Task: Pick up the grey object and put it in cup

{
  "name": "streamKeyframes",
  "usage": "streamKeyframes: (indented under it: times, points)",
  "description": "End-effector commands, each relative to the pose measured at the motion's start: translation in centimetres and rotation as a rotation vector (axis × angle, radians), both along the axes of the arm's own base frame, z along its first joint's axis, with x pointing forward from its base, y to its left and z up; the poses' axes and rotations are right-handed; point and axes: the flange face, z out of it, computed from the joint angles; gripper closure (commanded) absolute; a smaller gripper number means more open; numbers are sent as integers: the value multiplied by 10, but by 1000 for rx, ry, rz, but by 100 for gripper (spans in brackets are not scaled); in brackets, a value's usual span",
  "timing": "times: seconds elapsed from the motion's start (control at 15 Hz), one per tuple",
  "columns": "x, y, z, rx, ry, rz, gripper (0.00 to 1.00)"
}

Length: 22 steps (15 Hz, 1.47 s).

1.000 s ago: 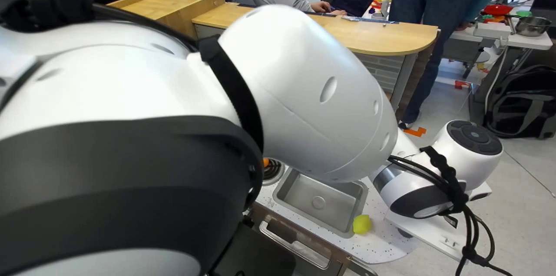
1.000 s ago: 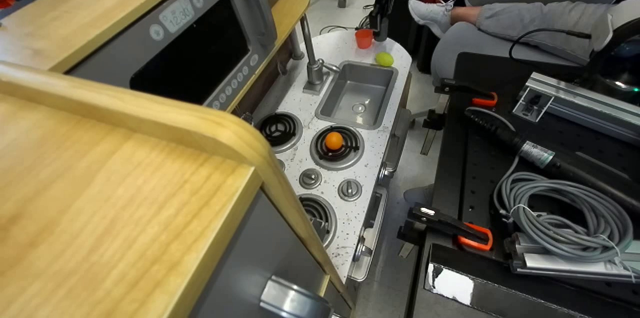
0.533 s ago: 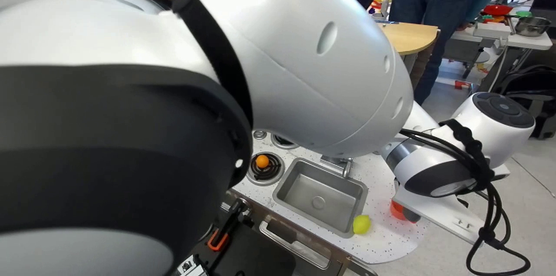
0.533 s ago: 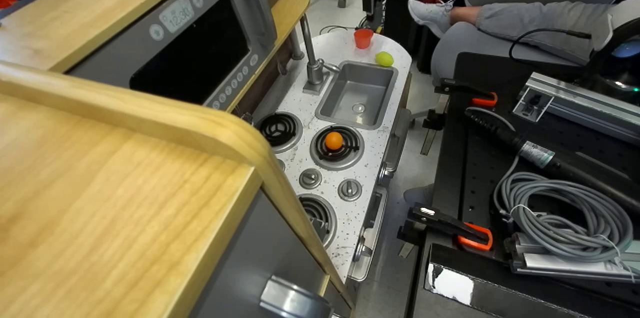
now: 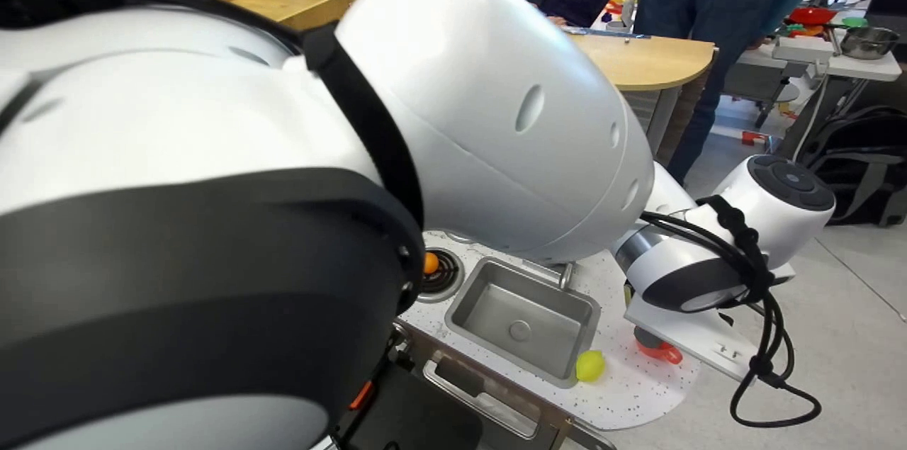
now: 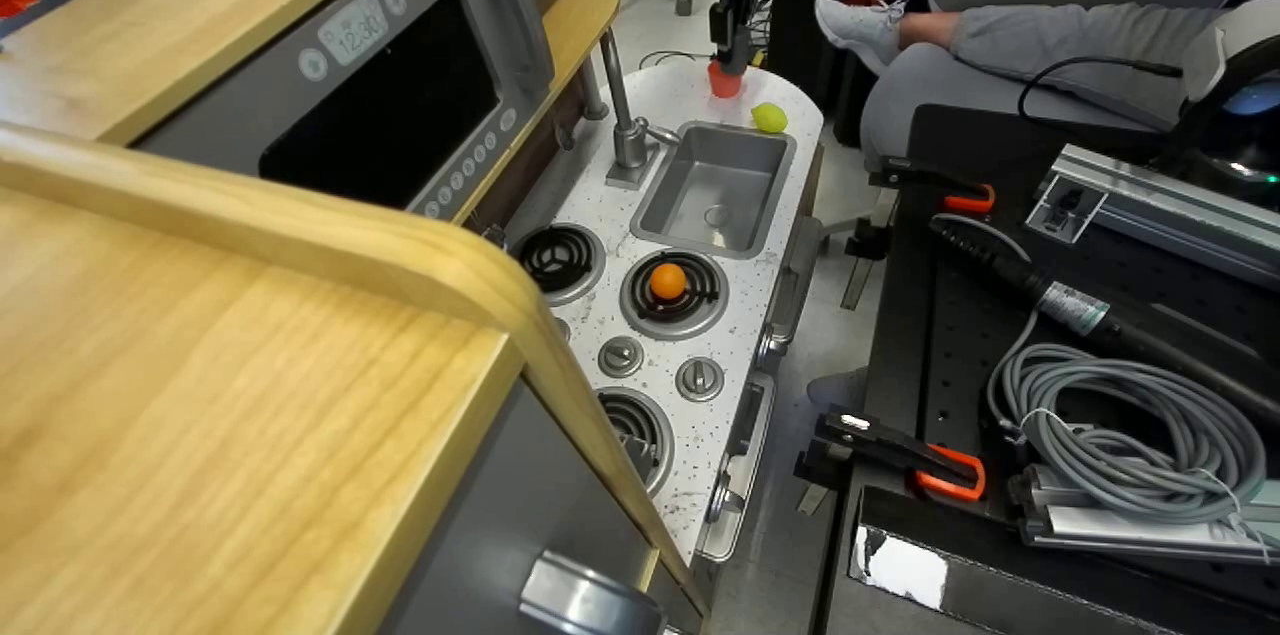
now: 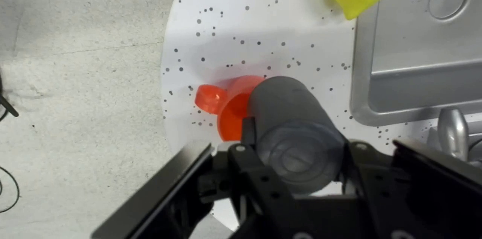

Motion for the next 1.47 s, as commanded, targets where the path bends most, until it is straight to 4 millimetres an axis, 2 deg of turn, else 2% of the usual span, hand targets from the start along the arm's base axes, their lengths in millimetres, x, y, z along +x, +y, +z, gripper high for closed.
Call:
streamKeyframes:
  times: [0.0,0.4,0.8,1.4]
  points:
    - [17,5,-6,-43,-28,66,83]
    - [30,13,5,-22,-47,135,83]
    - [24,-4,6,-6,-5,120,83]
    - [24,-5,-14,-43,2,119,83]
